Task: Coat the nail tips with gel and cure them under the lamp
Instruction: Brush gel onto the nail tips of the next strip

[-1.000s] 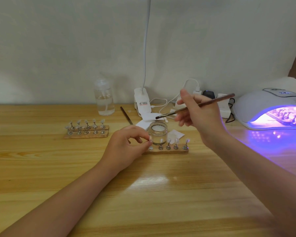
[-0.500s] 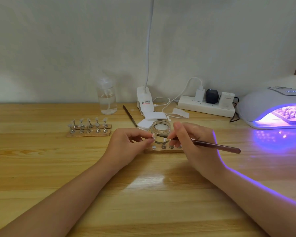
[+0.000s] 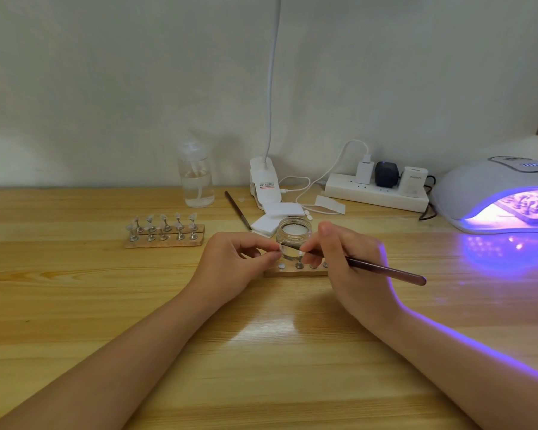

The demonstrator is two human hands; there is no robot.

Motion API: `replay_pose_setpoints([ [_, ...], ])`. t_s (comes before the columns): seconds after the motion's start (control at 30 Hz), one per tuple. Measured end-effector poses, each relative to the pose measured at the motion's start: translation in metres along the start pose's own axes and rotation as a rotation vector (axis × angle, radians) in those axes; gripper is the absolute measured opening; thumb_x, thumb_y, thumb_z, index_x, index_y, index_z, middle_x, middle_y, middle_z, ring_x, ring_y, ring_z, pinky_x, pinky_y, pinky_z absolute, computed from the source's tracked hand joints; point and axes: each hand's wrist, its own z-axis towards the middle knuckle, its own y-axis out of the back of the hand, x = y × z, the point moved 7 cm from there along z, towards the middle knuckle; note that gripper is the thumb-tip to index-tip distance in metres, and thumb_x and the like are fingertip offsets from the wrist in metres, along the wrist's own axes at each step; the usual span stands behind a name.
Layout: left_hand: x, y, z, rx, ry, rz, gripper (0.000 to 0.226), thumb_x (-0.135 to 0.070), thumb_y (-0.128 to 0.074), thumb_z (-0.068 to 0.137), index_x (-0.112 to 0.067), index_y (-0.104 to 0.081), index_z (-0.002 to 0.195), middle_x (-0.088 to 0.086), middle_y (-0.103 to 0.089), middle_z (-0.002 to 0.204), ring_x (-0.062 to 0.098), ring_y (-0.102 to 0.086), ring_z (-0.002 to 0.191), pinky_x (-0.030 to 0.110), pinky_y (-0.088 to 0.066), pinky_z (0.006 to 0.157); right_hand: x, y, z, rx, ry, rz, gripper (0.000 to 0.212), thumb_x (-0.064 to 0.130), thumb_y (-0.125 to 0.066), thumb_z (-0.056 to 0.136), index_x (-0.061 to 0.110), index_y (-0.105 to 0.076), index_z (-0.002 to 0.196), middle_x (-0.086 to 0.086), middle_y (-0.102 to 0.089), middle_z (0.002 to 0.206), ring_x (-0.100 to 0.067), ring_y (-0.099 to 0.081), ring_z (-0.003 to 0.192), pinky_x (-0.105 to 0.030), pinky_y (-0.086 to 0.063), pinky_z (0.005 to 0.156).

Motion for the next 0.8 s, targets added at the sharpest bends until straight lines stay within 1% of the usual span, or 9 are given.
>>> replay_pose_setpoints([
  [0.13,0.001,-0.0004,0.0,0.007,0.0,-0.008,0.022,-0.008,-0.074,0.072,-0.029,-0.072,0.072,0.006,-0.071,0.072,0.014,-0.06,0.061,0.016,-0.048,0.056,-0.0026,-0.0001,-0.0005,0.004,-0.021,0.004,0.033,0.036,-0.038,0.09,0.025,-0.062,0.07,0.006,-0.064,0.061,-0.002,-0.061,0.056,-0.015,-0.049,0.056],
  [0.23,0.0021,-0.0004,-0.0002,0.004,0.007,-0.009,0.021,-0.008,-0.074,0.072,-0.029,-0.072,0.072,0.007,-0.071,0.072,0.009,-0.058,0.059,0.012,-0.046,0.054,-0.0045,-0.0001,-0.0013,0.009,-0.025,0.003,0.038,0.036,-0.038,0.091,0.017,-0.064,0.071,0.005,-0.063,0.06,-0.001,-0.061,0.056,-0.012,-0.047,0.056],
  [0.33,0.0019,-0.0001,0.0002,-0.006,0.008,-0.015,0.022,-0.008,-0.075,0.071,-0.03,-0.071,0.07,0.006,-0.071,0.072,0.01,-0.058,0.059,0.013,-0.047,0.054,-0.0054,-0.0006,-0.0014,0.011,-0.028,0.006,0.042,0.035,-0.039,0.091,0.011,-0.066,0.071,0.002,-0.063,0.059,-0.002,-0.061,0.056,-0.012,-0.047,0.055],
  [0.43,0.0004,0.0,0.0003,-0.008,0.0,-0.013,0.026,-0.007,-0.075,0.071,-0.032,-0.07,0.068,0.0,-0.07,0.069,0.006,-0.058,0.059,0.011,-0.046,0.053,-0.0045,-0.0002,-0.0014,0.005,-0.024,0.008,0.041,0.035,-0.039,0.09,0.011,-0.066,0.071,0.0,-0.064,0.06,-0.003,-0.061,0.055,-0.015,-0.048,0.054],
  [0.5,-0.0006,0.0002,0.0,-0.009,-0.005,-0.011,0.026,-0.007,-0.075,0.071,-0.032,-0.07,0.068,-0.005,-0.07,0.068,0.004,-0.057,0.058,0.01,-0.046,0.053,-0.0038,0.0001,-0.0018,0.0,-0.026,0.01,0.039,0.036,-0.039,0.09,0.015,-0.065,0.07,0.001,-0.064,0.059,-0.003,-0.061,0.055,-0.015,-0.049,0.054],
  [0.57,-0.0006,0.0006,-0.0002,-0.013,-0.004,-0.007,0.026,-0.007,-0.075,0.071,-0.032,-0.07,0.068,-0.006,-0.07,0.068,0.006,-0.058,0.059,0.01,-0.046,0.054,-0.0034,0.0002,-0.0023,-0.004,-0.032,0.011,0.038,0.037,-0.039,0.09,0.017,-0.065,0.069,0.004,-0.063,0.058,-0.003,-0.061,0.055,-0.016,-0.049,0.054],
  [0.67,-0.0006,0.0009,-0.0002,-0.018,-0.003,-0.001,0.026,-0.007,-0.075,0.071,-0.032,-0.07,0.069,-0.007,-0.07,0.069,0.007,-0.06,0.061,0.013,-0.048,0.055,-0.004,0.0005,-0.0029,-0.001,-0.039,-0.004,0.044,0.038,-0.039,0.089,0.012,-0.066,0.067,0.006,-0.063,0.057,-0.003,-0.061,0.054,-0.014,-0.047,0.053],
  [0.73,-0.0009,0.0007,-0.0006,-0.015,-0.003,0.003,0.025,-0.006,-0.074,0.072,-0.031,-0.07,0.07,-0.006,-0.07,0.071,0.004,-0.058,0.059,0.011,-0.046,0.054,-0.0044,0.0002,-0.0035,0.006,-0.054,0.008,0.044,0.039,-0.039,0.088,0.014,-0.066,0.065,0.005,-0.063,0.056,-0.002,-0.061,0.053,-0.013,-0.047,0.052],
  [0.8,-0.0014,0.0004,-0.001,-0.007,-0.008,0.006,0.022,-0.006,-0.074,0.072,-0.029,-0.071,0.071,-0.006,-0.07,0.07,0.0,-0.056,0.056,0.009,-0.043,0.053,-0.0056,0.0001,-0.0042,0.009,-0.083,0.042,0.043,0.042,-0.039,0.087,0.017,-0.064,0.062,0.001,-0.062,0.053,-0.003,-0.061,0.051,-0.015,-0.047,0.051],
])
